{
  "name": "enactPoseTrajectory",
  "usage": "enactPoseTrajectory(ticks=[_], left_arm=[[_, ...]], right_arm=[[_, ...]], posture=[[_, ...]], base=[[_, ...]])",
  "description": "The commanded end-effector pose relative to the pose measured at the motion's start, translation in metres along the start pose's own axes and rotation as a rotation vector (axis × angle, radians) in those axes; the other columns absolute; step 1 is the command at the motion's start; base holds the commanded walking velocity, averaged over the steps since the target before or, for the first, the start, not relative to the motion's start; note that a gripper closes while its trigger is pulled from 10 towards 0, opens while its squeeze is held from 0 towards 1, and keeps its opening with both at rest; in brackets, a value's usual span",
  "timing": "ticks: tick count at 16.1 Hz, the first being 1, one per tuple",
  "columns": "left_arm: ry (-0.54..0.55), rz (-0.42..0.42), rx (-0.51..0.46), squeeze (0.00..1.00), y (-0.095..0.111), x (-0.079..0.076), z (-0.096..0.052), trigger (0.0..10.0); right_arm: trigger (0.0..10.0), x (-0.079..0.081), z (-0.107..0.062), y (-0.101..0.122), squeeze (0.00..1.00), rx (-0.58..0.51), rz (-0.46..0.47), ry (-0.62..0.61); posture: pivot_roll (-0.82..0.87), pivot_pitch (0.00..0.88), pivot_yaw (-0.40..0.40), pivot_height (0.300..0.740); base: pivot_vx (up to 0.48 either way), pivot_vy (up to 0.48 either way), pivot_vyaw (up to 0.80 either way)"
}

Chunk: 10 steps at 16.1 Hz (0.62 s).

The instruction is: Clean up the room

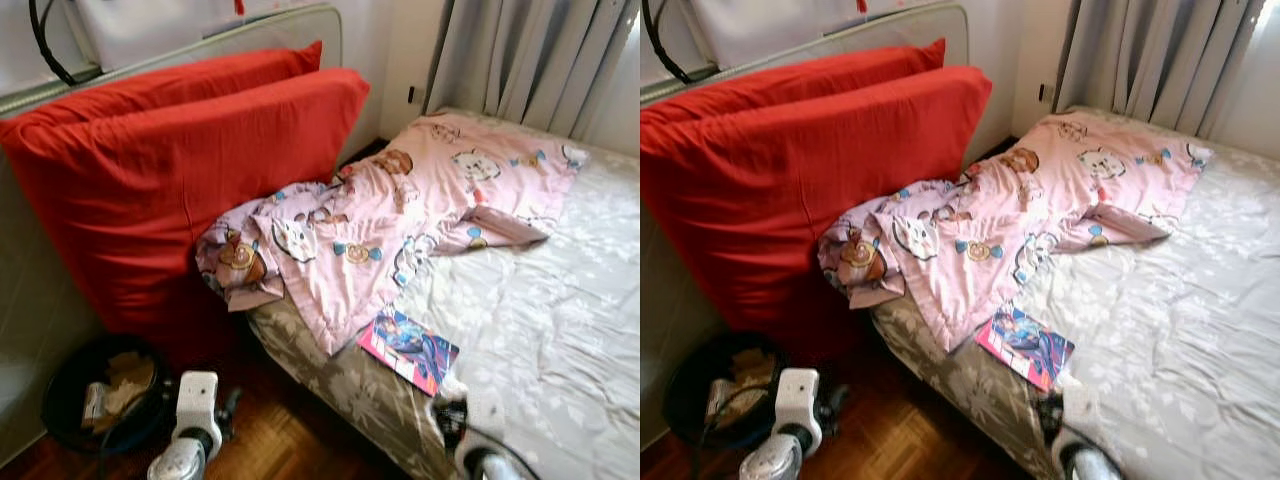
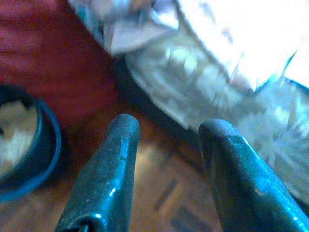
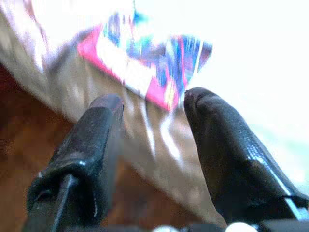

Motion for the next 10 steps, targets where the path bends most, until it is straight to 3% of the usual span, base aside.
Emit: enactPoseTrajectory(ticks=[1, 5, 8, 10], left_arm=[[-0.012, -0.002, -0.035, 0.0, 0.002, -0.002, -0.003, 10.0], [-0.001, 0.009, -0.194, 0.0, 0.03, 0.005, -0.012, 10.0], [-0.004, 0.026, -0.258, 0.0, 0.047, 0.007, -0.018, 10.0], [-0.012, 0.029, -0.268, 0.0, 0.055, 0.004, -0.014, 10.0]], right_arm=[[10.0, -0.003, 0.0, 0.01, 0.0, -0.067, 0.017, -0.014], [10.0, -0.004, -0.01, 0.033, 0.0, -0.239, 0.017, -0.031], [10.0, 0.007, -0.014, 0.04, 0.0, -0.293, 0.047, -0.041], [10.0, 0.014, -0.012, 0.046, 0.0, -0.3, 0.05, -0.031]], posture=[[-0.05, 0.0, -0.006, 0.74], [-0.04, 0.0, 0.0, 0.74], [-0.03, 0.0, -0.002, 0.74], [-0.03, 0.0, -0.002, 0.74]], base=[[0.0, 0.0, 0.0], [0.0, 0.0, 0.0], [0.0, 0.0, 0.0], [0.0, 0.0, 0.0]])
Point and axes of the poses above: a point about 5 cm out from each wrist's last joint towards the gripper, its own z axis pointing out of the wrist towards the gripper, its own y axis along the axis of the wrist's last joint, x = y × z, the point moved 4 cm from there along z, pointing out of the wrist towards the gripper, and after that the axes turned 4 degrees about -z, right-handed, at the moved point
